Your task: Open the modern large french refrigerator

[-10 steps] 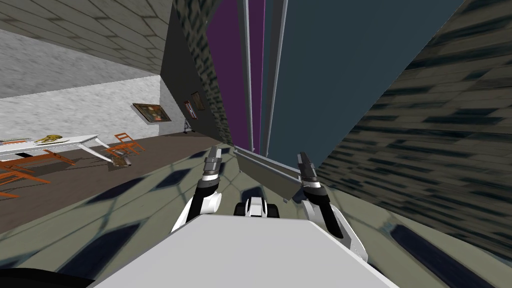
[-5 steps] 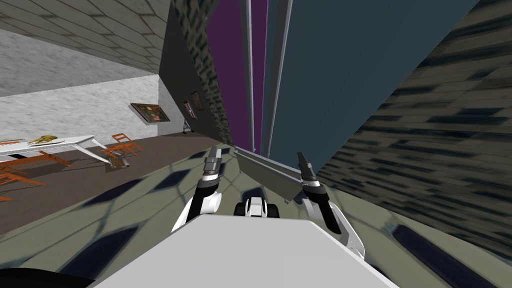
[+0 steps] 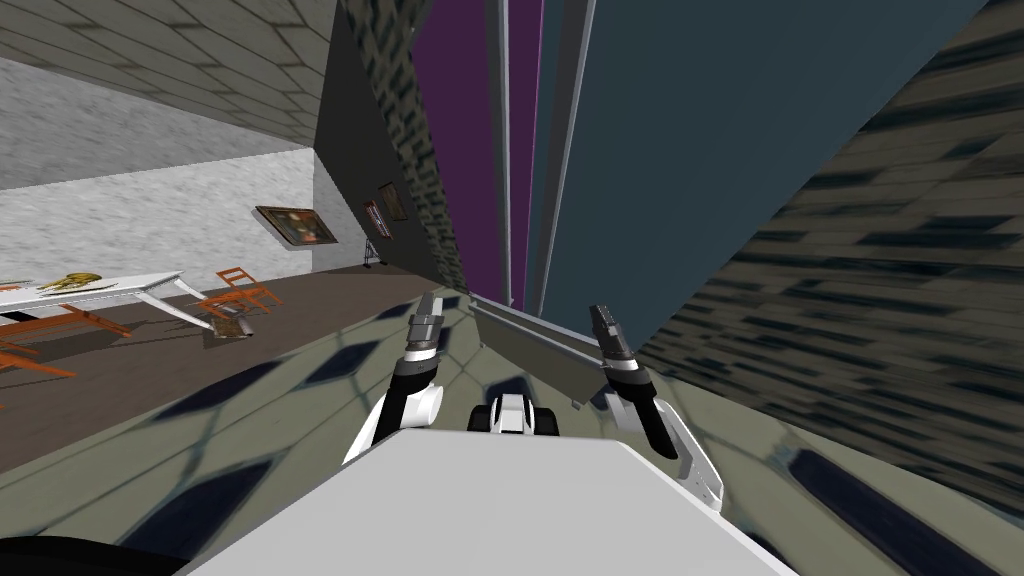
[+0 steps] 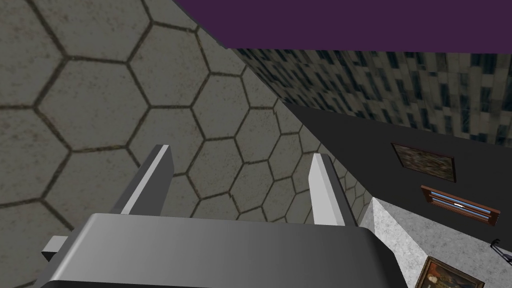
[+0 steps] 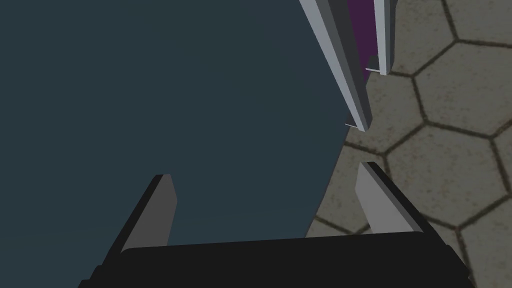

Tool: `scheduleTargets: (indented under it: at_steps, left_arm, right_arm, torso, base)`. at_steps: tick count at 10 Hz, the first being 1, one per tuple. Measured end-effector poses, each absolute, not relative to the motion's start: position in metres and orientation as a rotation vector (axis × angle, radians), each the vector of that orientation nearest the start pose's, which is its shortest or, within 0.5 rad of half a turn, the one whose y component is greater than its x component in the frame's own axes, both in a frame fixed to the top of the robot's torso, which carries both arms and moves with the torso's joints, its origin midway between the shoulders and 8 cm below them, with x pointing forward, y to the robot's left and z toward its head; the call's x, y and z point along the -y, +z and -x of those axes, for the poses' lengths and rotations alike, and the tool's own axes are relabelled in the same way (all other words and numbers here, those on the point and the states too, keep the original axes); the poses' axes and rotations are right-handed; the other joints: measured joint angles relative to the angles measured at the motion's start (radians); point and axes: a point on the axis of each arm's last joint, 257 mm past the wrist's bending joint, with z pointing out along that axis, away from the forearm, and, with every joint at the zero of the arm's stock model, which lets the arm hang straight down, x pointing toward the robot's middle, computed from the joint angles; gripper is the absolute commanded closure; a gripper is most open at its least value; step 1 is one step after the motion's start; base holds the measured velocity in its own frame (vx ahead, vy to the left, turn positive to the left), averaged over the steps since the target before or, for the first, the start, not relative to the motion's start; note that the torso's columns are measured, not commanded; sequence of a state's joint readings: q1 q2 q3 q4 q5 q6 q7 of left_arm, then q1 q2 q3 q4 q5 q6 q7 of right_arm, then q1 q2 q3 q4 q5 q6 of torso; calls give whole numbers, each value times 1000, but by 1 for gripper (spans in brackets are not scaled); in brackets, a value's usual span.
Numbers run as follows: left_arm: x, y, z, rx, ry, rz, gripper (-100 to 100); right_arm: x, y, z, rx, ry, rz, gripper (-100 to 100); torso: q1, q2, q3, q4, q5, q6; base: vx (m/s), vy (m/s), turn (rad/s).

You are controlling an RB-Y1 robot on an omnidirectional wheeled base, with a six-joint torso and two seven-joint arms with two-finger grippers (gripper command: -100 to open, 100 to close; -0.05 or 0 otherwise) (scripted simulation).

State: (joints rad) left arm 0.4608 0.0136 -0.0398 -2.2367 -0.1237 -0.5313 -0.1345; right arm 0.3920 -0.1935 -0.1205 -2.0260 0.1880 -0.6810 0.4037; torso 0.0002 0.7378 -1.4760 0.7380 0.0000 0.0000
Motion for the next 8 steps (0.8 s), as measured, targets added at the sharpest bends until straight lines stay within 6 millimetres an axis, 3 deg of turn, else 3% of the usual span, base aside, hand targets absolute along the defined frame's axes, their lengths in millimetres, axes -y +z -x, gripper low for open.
scheduleTargets:
  at_steps: [8]
  left_arm:
    - [-245, 22, -354, -708, -1160, 498, 0]
  right_arm:
    - [284, -29, -379, -881, 475, 11, -100]
  torso:
    - [-1, 1, 1, 0, 0, 0]
  base:
    - [30, 41, -17]
